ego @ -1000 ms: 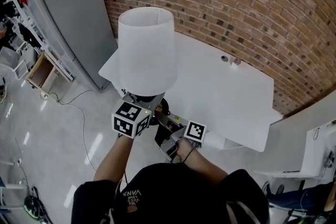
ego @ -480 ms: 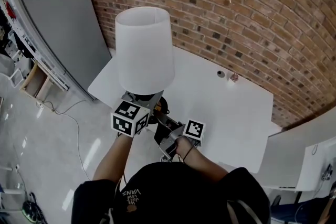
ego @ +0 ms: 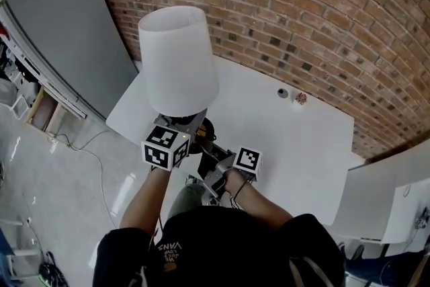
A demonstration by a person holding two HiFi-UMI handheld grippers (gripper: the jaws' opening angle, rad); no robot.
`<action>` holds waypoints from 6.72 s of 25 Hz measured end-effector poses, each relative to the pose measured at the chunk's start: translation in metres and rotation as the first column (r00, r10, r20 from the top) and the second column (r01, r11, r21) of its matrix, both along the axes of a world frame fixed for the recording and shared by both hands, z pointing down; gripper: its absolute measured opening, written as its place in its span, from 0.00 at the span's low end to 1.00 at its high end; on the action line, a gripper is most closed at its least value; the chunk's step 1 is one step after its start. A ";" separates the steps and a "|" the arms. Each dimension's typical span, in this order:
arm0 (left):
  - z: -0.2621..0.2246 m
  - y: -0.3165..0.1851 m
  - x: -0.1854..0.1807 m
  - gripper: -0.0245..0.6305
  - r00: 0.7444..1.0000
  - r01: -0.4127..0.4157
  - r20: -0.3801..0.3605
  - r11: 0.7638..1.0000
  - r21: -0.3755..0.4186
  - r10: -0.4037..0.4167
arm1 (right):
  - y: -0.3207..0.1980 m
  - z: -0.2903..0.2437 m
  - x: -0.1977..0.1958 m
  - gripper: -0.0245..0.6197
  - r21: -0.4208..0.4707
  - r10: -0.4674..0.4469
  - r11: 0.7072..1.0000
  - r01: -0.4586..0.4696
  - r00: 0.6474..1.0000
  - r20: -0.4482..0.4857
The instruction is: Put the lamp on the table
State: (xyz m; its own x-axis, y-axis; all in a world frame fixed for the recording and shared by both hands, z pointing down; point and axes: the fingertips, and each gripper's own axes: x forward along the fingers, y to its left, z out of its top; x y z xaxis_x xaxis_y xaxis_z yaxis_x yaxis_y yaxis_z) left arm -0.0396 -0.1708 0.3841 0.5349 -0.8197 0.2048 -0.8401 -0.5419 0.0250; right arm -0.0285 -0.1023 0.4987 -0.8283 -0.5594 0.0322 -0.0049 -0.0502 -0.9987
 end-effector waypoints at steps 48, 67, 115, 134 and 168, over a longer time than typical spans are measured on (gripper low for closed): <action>0.118 -0.337 -0.047 0.27 0.982 -0.185 -0.078 0.970 -0.158 0.174 | -0.315 0.135 -0.047 0.22 -0.160 0.380 0.912 -0.379 0.925 -0.021; 0.132 -0.397 -0.038 0.27 0.982 -0.179 -0.054 0.983 0.030 0.180 | -0.309 0.141 0.010 0.14 -0.175 0.497 0.851 -0.495 0.867 -0.036; 0.157 -0.385 -0.048 0.33 0.992 -0.128 0.017 0.959 0.253 0.128 | -0.280 0.118 0.020 0.10 -0.058 0.455 0.885 -0.461 0.885 -0.094; 0.175 -0.290 -0.082 0.41 0.995 -0.042 0.091 0.995 0.092 0.034 | -0.235 0.083 0.022 0.10 0.088 0.348 0.937 -0.337 0.919 -0.184; 0.096 0.005 -0.058 0.05 0.994 0.073 0.084 0.996 -0.052 -0.069 | -0.083 -0.003 0.079 0.04 0.475 0.323 0.875 -0.089 0.840 -0.437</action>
State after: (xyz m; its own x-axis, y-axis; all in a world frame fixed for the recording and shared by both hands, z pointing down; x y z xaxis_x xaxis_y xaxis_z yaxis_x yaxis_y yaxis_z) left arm -0.0979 -0.1656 0.4800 0.4554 -0.8413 0.2914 -0.8768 -0.4805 -0.0172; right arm 0.0501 -0.1853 0.4958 -0.6286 -0.7684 0.1204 -0.5345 0.3144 -0.7845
